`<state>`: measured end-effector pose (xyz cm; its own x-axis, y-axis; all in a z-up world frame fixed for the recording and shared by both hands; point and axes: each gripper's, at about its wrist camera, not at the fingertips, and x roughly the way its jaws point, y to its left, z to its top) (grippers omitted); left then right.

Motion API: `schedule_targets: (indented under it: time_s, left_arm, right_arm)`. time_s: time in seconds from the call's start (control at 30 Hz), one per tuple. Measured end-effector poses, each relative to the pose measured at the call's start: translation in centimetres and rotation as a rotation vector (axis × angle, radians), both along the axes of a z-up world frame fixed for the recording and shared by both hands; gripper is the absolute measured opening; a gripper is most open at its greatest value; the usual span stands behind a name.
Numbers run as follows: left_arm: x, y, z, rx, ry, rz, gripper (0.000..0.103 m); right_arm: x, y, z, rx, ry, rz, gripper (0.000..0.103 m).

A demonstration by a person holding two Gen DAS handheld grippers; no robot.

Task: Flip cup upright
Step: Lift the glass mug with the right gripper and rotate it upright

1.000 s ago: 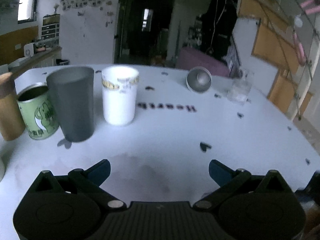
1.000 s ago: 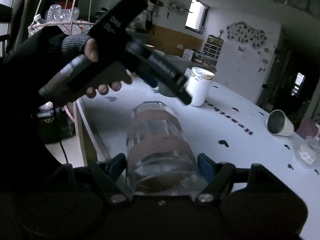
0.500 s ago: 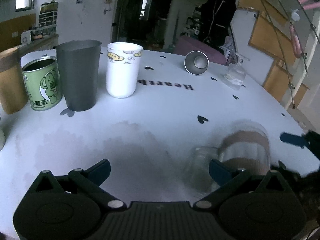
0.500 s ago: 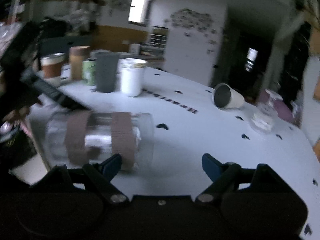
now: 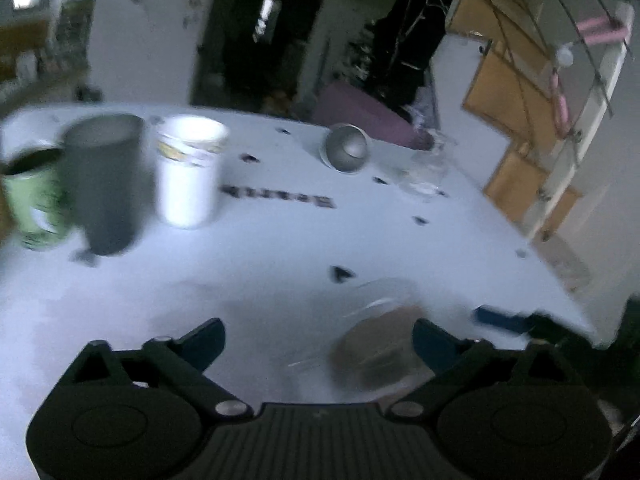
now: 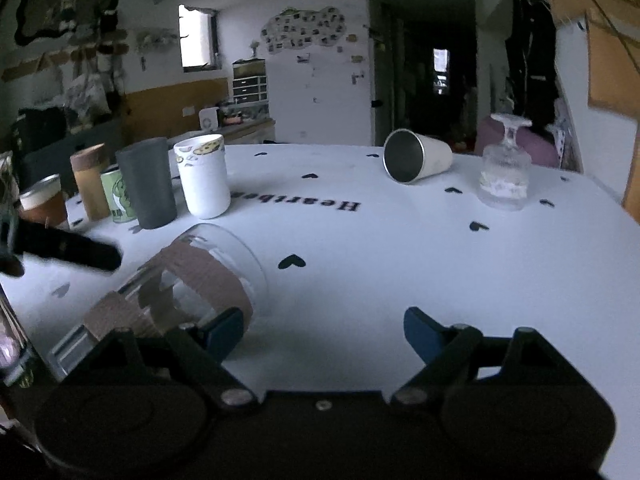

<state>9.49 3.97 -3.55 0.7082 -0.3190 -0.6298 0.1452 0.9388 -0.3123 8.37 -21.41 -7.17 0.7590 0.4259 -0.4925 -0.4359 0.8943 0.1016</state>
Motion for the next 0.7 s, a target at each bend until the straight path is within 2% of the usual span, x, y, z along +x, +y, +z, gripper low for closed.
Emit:
schedule_targets:
  time_s: [0.07, 0.23, 0.47, 0.57, 0.7]
  left_arm:
    - [1.8, -0.7, -0.3, -0.046, 0.063, -0.015, 0.093]
    - [5.2, -2.4, -1.5, -0.097, 0.186, -0.038, 0.088]
    - [6.7, -4.3, -2.2, -0.058, 0.241, -0.090, 0.087]
    - [7.0, -4.4, -2.8, -0.042, 0.266, -0.105, 0.082]
    - [6.2, -3.7, -2.7, -0.054, 0.249, -0.105, 0.081]
  right_arm:
    - [0.0, 0.0, -0.2, 0.003, 0.007, -0.002, 0.088]
    - [0.1, -0.1, -0.4, 0.007, 0.013, -0.008, 0.088]
    - [0.4, -0.2, -0.7, 0.018, 0.016, -0.003, 0.088]
    - [0.4, -0.1, -0.8, 0.019, 0.017, -0.003, 0.088]
    - [0.3, -0.1, -0.7, 0.023, 0.015, 0.002, 0.088]
